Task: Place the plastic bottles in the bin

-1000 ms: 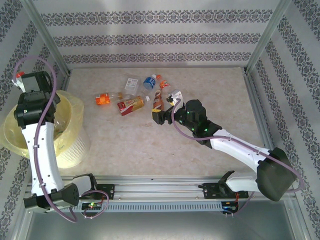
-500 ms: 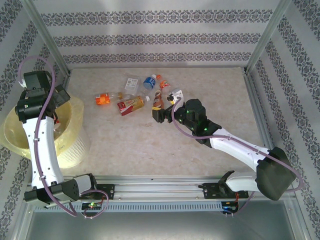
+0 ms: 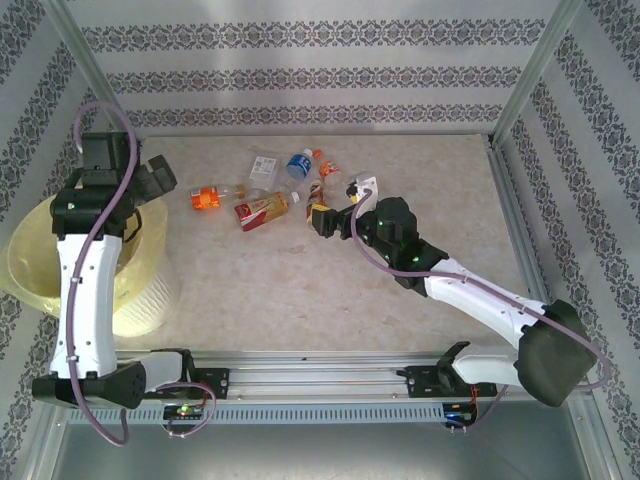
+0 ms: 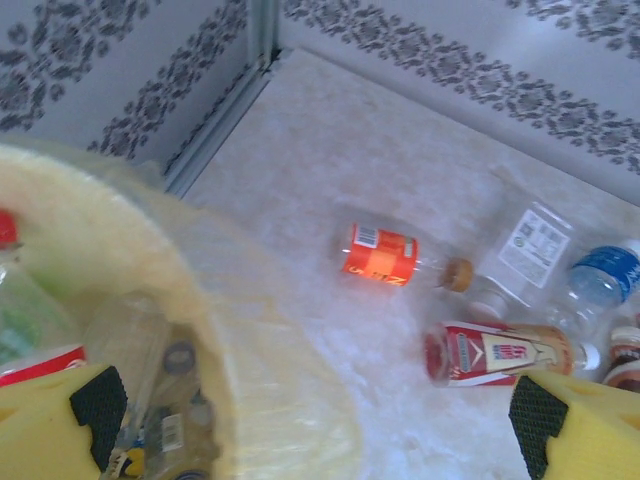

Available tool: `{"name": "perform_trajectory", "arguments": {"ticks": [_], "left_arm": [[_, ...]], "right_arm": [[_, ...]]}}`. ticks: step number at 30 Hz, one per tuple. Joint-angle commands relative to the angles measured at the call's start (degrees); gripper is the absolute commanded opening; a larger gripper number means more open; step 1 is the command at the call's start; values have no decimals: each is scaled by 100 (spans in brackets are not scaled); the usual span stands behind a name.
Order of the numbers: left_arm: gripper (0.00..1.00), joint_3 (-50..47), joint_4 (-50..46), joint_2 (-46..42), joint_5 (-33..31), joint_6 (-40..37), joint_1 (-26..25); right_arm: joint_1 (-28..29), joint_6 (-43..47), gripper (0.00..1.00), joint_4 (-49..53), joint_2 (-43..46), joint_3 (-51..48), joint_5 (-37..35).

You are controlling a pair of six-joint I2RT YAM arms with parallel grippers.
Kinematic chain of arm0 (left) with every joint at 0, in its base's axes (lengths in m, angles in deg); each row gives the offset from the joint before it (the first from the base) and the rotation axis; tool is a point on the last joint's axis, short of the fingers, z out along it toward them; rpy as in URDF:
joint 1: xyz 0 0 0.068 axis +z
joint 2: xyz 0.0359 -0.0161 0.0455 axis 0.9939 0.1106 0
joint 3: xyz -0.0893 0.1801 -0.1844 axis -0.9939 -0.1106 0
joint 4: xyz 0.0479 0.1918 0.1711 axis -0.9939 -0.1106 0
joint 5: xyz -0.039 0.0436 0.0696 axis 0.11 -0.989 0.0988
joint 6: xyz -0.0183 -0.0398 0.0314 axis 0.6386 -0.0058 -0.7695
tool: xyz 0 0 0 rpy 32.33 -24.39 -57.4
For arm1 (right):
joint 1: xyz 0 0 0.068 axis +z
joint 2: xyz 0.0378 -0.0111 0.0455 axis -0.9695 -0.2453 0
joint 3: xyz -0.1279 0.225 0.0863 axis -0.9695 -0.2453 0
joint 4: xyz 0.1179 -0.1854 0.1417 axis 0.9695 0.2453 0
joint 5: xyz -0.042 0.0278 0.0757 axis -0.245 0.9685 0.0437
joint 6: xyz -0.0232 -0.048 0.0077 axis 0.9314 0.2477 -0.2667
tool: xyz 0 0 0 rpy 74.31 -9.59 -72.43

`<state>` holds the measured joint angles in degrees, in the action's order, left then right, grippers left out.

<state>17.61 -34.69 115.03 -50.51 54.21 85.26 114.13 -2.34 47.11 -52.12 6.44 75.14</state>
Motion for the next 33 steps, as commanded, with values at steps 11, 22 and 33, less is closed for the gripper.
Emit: {"name": "perform_trajectory", "arguments": {"ticks": [11, 22, 33], "left_arm": [[100, 770, 684, 900, -815, -715, -2126], [100, 1269, 436, 2454, 637, -2134, -2717], [100, 1791, 6, 4608, 532, -3608, -2687]], "right_arm": [[-228, -206, 98, 453, 516, -251, -558], [-558, -534, 98, 1334, 995, -279, -908], [-748, -720, 98, 1682, 1526, -532, -1160]]}}
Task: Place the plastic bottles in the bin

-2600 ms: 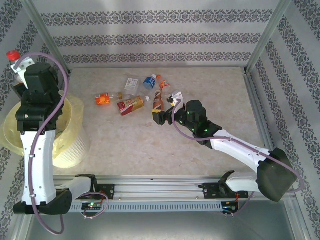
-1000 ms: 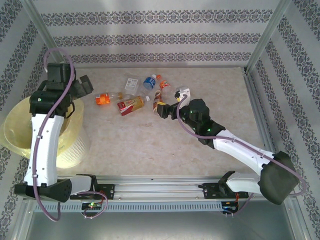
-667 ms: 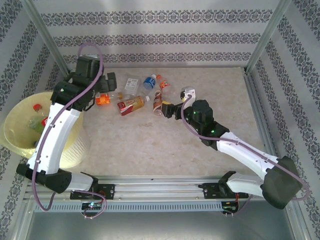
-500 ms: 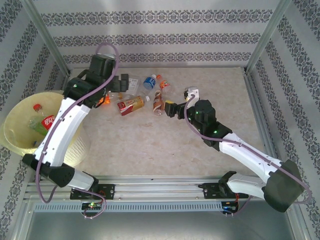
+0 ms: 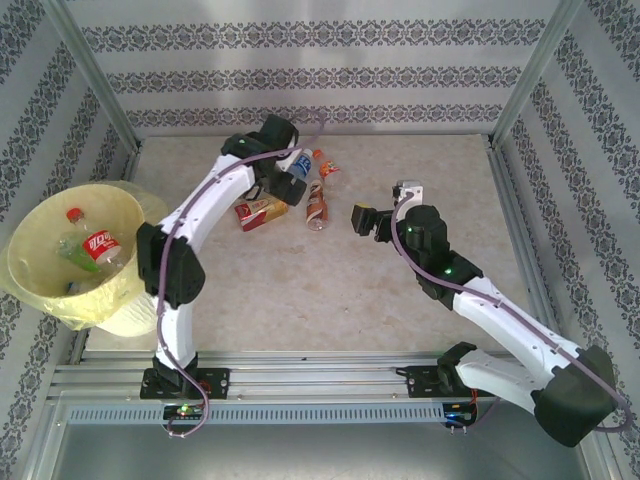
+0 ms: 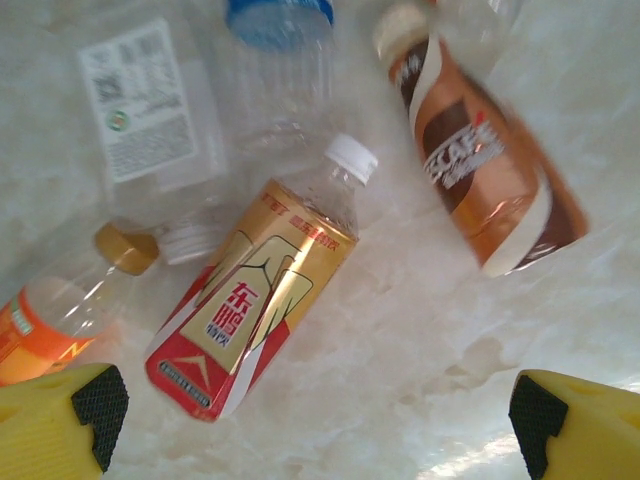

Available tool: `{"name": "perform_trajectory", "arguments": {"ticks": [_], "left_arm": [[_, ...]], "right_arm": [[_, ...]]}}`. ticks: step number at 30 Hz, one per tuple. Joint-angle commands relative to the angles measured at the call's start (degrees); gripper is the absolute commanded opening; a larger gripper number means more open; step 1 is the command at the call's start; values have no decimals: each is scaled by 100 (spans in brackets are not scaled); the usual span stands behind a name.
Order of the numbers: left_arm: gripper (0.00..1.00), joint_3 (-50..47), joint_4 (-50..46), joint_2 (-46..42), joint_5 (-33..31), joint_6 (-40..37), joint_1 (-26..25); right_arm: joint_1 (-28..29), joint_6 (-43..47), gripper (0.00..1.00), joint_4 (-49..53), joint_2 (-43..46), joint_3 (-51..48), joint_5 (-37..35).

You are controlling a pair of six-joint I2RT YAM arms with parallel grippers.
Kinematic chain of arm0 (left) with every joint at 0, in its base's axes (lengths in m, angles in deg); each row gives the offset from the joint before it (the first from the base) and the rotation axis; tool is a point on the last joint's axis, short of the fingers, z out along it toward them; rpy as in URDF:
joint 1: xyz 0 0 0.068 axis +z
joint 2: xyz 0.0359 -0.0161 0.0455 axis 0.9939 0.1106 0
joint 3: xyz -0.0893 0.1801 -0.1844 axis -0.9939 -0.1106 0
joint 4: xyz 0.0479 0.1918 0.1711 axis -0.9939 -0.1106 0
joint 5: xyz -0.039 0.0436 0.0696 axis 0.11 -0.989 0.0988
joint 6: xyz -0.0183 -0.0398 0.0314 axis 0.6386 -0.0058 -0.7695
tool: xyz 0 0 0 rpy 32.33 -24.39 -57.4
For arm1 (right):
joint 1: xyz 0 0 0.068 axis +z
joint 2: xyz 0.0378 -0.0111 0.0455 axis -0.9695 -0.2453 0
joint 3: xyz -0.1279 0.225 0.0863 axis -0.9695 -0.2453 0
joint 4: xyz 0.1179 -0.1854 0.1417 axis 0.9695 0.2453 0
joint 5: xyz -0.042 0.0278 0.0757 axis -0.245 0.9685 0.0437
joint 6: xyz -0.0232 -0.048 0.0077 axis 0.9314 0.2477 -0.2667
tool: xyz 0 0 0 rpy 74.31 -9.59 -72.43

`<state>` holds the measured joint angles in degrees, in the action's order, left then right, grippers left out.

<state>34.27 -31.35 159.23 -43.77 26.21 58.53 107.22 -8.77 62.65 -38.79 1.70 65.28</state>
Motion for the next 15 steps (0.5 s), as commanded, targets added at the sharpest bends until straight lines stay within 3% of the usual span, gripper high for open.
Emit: {"name": "perform_trajectory", "arguments": {"ticks": [1, 10, 15], "left_arm": [[100, 146, -324, 301, -173, -918, 40], [100, 378, -637, 1116, 385, -1651, 539], [99, 160, -199, 1354, 186, -1857, 706]], "right_arm": [[-74, -67, 98, 167, 238, -65, -192], [-215, -114, 98, 251, 585, -295, -379], [-264, -164, 98, 258, 593, -281, -342]]}}
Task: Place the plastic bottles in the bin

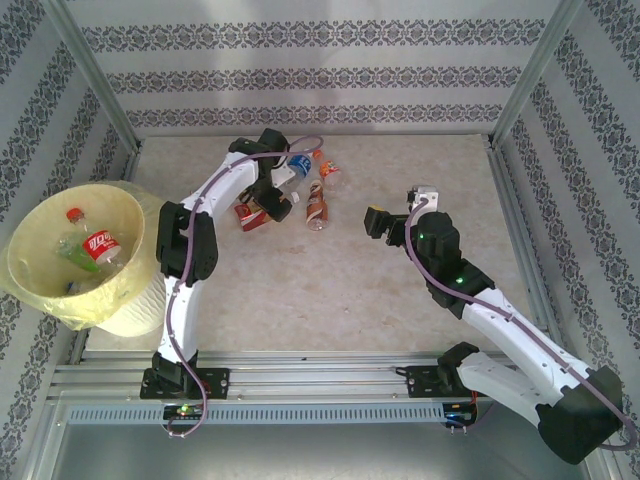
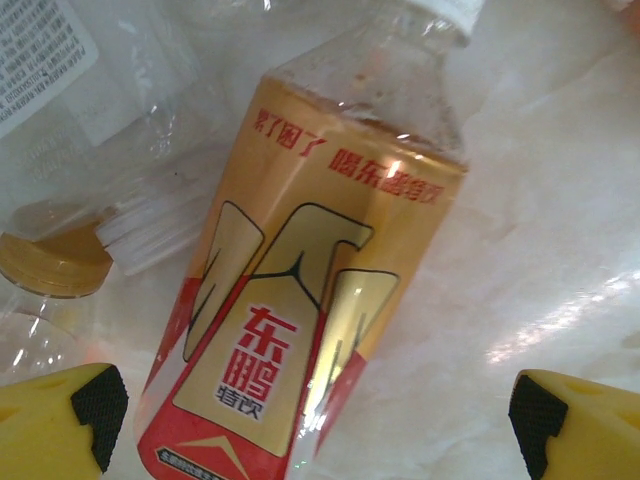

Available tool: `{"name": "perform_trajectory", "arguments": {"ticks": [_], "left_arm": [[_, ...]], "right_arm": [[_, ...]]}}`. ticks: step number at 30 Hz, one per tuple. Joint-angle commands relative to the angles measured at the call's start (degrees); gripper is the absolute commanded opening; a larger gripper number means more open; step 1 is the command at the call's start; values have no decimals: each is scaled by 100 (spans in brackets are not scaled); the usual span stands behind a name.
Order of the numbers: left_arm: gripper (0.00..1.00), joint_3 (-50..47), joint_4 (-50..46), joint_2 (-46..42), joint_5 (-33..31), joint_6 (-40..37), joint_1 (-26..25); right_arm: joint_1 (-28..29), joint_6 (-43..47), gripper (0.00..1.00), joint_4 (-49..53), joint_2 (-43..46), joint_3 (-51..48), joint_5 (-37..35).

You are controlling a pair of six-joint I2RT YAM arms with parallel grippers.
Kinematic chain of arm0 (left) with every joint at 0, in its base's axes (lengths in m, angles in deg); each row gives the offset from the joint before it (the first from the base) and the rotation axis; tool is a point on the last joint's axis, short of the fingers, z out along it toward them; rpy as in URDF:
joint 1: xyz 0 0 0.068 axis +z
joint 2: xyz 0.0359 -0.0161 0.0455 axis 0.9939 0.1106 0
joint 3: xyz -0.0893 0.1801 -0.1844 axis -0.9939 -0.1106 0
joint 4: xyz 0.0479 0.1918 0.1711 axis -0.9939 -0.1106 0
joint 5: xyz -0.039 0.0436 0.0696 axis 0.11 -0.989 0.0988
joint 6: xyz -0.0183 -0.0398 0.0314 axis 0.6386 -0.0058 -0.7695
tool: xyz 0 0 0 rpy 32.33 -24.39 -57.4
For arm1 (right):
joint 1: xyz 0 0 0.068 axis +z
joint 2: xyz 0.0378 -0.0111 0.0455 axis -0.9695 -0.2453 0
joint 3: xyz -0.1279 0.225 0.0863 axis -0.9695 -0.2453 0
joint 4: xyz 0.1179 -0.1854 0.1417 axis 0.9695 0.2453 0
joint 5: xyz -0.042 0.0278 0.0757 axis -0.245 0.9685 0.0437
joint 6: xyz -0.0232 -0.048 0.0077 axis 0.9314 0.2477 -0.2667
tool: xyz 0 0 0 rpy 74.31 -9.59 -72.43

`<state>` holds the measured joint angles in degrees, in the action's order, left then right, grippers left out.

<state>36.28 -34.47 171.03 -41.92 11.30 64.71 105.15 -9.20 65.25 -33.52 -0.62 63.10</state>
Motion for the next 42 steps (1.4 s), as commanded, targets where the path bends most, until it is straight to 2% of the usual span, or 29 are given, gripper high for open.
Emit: {"name": "perform_trajectory", "arguments": {"ticks": [1, 5, 12, 15, 26, 33, 42], "left_arm": [[98, -52, 193, 218, 90, -380, 115], [88, -257, 729, 329, 3, -486, 118], [79, -591, 730, 292, 404, -502, 105], [74, -854, 845, 217, 290, -454, 104], [61, -1663, 1633, -889, 246, 50, 105], [60, -2115, 1947, -1934, 681, 546, 106], [60, -2261, 2178, -3197, 567, 1362, 194]], "right_arm": [[-61, -135, 98, -5, 66, -46, -115], [-60, -161, 98, 23, 72, -29, -79], [-80, -189, 98, 8, 76, -64, -106], [-78, -197, 98, -13, 19, -31, -73], [-95, -236, 98, -118, -191, 50, 75], [-104, -207, 98, -226, -276, 107, 147], [-114, -197, 98, -388, -518, 208, 331]]}}
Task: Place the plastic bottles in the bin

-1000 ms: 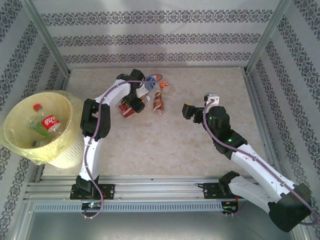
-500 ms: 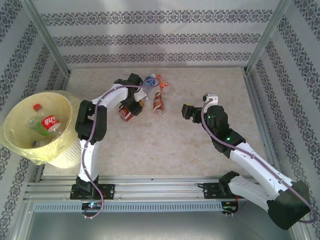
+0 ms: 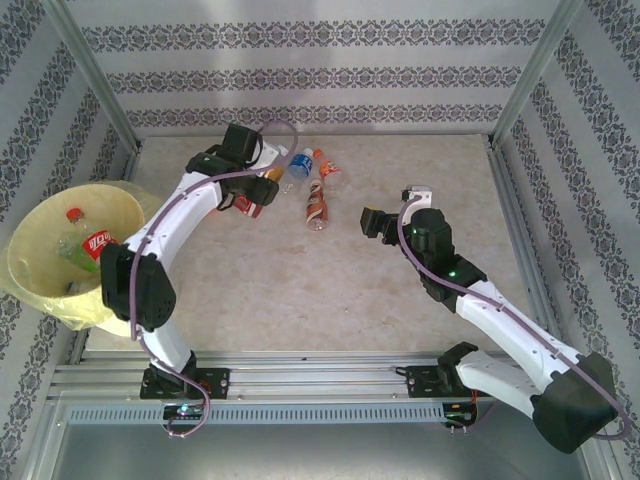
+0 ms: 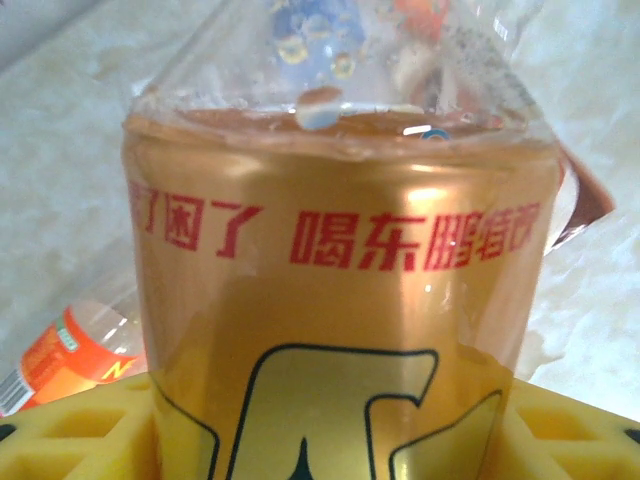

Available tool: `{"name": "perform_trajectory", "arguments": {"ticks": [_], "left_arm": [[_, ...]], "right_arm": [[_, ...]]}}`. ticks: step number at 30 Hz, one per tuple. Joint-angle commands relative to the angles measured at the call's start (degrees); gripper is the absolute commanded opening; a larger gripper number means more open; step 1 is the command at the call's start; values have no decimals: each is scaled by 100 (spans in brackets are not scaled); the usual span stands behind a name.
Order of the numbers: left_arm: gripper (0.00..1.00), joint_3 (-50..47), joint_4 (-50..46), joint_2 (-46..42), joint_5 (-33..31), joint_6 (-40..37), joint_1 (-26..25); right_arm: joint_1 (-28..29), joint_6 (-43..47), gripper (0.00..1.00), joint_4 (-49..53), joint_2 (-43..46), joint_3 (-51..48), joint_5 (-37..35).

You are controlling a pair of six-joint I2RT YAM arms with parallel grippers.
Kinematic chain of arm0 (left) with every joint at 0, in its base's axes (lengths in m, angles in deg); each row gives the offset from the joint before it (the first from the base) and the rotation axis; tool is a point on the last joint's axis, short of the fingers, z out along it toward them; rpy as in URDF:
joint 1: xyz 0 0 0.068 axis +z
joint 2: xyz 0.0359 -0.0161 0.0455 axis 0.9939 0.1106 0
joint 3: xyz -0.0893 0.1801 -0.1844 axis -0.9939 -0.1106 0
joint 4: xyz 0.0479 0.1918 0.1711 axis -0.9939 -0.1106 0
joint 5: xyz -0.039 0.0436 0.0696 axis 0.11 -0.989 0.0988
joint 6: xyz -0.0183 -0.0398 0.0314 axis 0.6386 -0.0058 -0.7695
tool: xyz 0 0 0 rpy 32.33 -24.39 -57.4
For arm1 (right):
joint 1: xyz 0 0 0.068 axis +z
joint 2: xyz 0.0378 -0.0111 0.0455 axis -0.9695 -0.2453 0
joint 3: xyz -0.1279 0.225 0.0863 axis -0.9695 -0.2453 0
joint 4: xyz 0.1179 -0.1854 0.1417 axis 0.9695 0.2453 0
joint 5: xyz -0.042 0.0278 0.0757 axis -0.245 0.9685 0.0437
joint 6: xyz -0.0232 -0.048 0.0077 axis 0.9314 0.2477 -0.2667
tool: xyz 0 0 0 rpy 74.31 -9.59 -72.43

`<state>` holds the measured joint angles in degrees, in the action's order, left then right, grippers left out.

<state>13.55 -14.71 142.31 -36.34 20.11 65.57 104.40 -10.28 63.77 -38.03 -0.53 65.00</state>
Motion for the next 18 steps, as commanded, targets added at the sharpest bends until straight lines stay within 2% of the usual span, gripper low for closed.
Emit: {"name": "perform_trajectory", "arguments": {"ticks": [1, 5, 11, 18], "left_arm": [[60, 35, 216, -443, -11, 572, 133], [60, 41, 381, -905, -400, 940, 192], [61, 229, 346, -1534, -1357, 1393, 286], [61, 422, -20, -2030, -3076, 1506, 351]], "right_arm": [[-47, -90, 98, -248, -106, 217, 164], [-47, -101, 98, -258, -204, 270, 227], [-47, -116, 98, -311, -297, 279, 257], [-56, -150, 98, -420, -471, 331, 362]]}}
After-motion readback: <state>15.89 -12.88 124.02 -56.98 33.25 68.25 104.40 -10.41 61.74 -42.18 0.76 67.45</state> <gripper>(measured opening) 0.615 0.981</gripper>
